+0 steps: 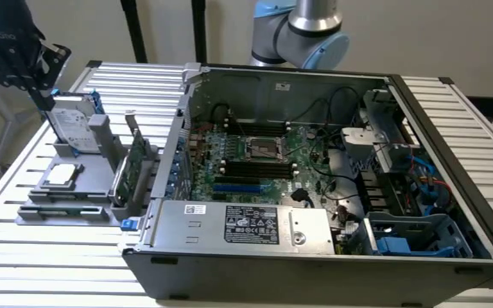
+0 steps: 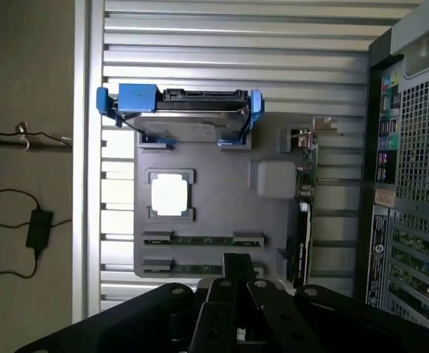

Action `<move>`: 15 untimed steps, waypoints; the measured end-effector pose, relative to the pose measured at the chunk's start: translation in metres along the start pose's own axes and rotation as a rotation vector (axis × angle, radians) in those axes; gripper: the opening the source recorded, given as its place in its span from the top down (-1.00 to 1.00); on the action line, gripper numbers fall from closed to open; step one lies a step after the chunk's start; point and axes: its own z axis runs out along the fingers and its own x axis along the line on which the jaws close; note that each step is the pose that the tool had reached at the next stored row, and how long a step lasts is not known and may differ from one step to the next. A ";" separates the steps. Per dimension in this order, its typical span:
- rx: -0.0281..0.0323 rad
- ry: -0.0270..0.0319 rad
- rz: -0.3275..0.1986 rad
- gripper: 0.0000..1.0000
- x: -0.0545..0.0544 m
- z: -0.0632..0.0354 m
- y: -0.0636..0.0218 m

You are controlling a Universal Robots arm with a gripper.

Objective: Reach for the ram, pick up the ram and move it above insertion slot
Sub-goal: 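Reach for the ram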

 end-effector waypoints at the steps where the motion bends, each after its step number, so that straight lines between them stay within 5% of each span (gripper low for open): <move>1: -0.0001 -0.0001 0.000 0.79 0.000 0.0000 -0.0032; 15: 0.0001 0.0000 0.000 0.79 0.014 0.0051 -0.0377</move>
